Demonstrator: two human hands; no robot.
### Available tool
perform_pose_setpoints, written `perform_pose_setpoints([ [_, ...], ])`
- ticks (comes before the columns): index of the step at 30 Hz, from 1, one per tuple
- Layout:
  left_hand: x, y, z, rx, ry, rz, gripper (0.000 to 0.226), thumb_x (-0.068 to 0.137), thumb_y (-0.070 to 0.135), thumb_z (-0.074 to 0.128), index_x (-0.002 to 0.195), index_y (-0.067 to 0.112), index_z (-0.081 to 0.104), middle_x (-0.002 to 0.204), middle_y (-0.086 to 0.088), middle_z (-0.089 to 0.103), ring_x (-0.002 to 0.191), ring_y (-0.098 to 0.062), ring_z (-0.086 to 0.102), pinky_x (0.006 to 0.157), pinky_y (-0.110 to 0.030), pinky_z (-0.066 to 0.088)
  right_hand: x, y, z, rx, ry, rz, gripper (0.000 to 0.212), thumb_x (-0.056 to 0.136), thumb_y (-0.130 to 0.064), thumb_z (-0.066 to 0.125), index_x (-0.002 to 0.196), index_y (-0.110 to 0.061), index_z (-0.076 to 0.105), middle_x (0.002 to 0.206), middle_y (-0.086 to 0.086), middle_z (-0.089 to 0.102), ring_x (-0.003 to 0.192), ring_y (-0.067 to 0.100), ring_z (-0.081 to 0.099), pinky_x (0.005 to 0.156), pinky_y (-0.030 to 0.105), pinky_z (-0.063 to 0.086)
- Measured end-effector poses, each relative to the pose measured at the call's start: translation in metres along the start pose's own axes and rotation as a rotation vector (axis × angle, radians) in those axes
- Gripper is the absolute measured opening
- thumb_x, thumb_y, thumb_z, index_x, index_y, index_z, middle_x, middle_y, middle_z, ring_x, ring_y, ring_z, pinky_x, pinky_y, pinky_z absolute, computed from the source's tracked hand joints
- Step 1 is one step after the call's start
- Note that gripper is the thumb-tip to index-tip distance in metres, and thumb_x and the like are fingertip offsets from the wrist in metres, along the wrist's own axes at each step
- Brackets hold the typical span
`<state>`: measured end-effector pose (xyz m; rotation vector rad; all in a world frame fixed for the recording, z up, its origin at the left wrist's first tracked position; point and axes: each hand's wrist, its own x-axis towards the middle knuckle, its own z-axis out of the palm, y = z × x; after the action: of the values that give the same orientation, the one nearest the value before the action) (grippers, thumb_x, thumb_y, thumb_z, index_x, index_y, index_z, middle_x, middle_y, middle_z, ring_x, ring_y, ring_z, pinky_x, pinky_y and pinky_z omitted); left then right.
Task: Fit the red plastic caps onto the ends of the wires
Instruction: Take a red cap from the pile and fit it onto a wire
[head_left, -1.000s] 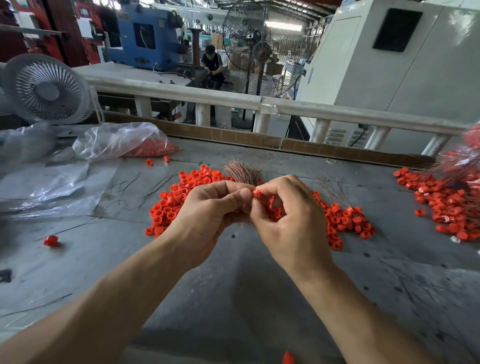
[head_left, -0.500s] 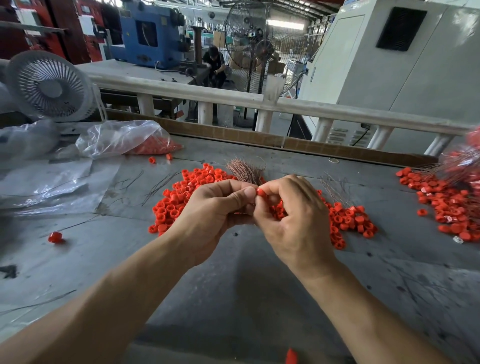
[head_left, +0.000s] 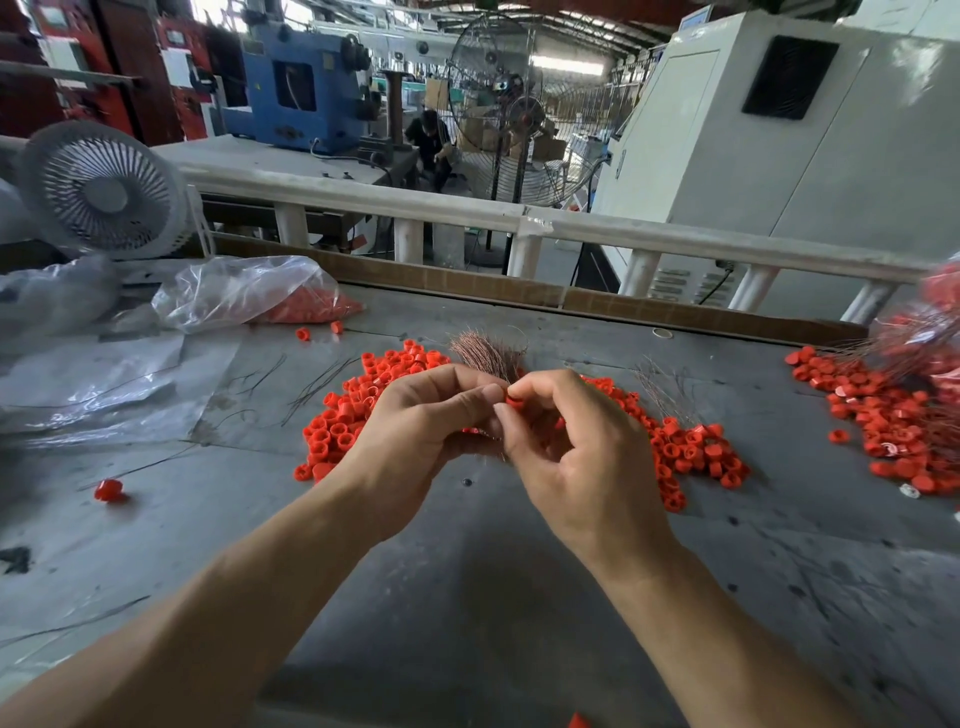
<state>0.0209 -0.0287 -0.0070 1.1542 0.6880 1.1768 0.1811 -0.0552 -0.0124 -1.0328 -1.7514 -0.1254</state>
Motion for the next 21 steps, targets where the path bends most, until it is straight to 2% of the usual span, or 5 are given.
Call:
perform_pose_setpoints([
  [5, 0.002, -0.003, -0.001, 0.033, -0.036, -0.011, 0.045, 0.093, 0.034, 0.063, 0.1, -0.01, 0.068, 0.098, -0.028, 0.071, 0.089, -0.031, 0.069, 0.076, -0.033, 0.06, 0.001, -0.004, -0.003, -0.039, 0.051, -0.099, 0.009, 0.091, -0.014, 0.072, 0.098, -0.008, 0.072, 0.091, -0.002, 0.07, 0.08, 0.013, 0.064, 0.075, 0.021, 0.053],
  [8, 0.001, -0.003, -0.002, 0.018, -0.088, -0.004, 0.035, 0.097, 0.034, 0.062, 0.098, 0.001, 0.075, 0.095, -0.017, 0.074, 0.086, -0.023, 0.072, 0.073, -0.029, 0.058, 0.0, -0.005, -0.006, -0.033, 0.012, -0.133, 0.014, 0.09, -0.01, 0.071, 0.103, -0.006, 0.073, 0.095, 0.0, 0.071, 0.084, 0.015, 0.065, 0.078, 0.023, 0.054],
  [13, 0.004, 0.002, -0.006, -0.029, -0.068, 0.067, 0.028, 0.086, 0.029, 0.072, 0.098, 0.004, 0.073, 0.094, -0.023, 0.063, 0.087, -0.031, 0.065, 0.082, -0.039, 0.056, -0.001, -0.004, -0.008, 0.028, -0.062, -0.129, 0.015, 0.088, -0.005, 0.069, 0.103, -0.006, 0.072, 0.095, 0.0, 0.069, 0.085, 0.013, 0.062, 0.077, 0.027, 0.054],
  [18, 0.005, 0.005, -0.008, -0.005, 0.03, 0.083, 0.032, 0.094, 0.03, 0.061, 0.097, -0.001, 0.072, 0.089, -0.017, 0.071, 0.079, -0.025, 0.068, 0.067, -0.03, 0.059, -0.002, -0.004, -0.001, 0.062, -0.114, -0.096, 0.015, 0.088, -0.01, 0.075, 0.102, -0.008, 0.071, 0.095, -0.001, 0.068, 0.088, 0.016, 0.064, 0.081, 0.029, 0.053],
  [21, 0.008, 0.006, -0.012, 0.039, 0.124, 0.035, 0.042, 0.101, 0.036, 0.053, 0.096, 0.0, 0.073, 0.088, -0.017, 0.072, 0.075, -0.026, 0.068, 0.067, -0.034, 0.06, -0.002, 0.001, 0.001, 0.044, -0.142, -0.055, 0.017, 0.087, -0.007, 0.076, 0.103, -0.009, 0.071, 0.096, -0.001, 0.069, 0.09, 0.017, 0.066, 0.082, 0.031, 0.054],
])
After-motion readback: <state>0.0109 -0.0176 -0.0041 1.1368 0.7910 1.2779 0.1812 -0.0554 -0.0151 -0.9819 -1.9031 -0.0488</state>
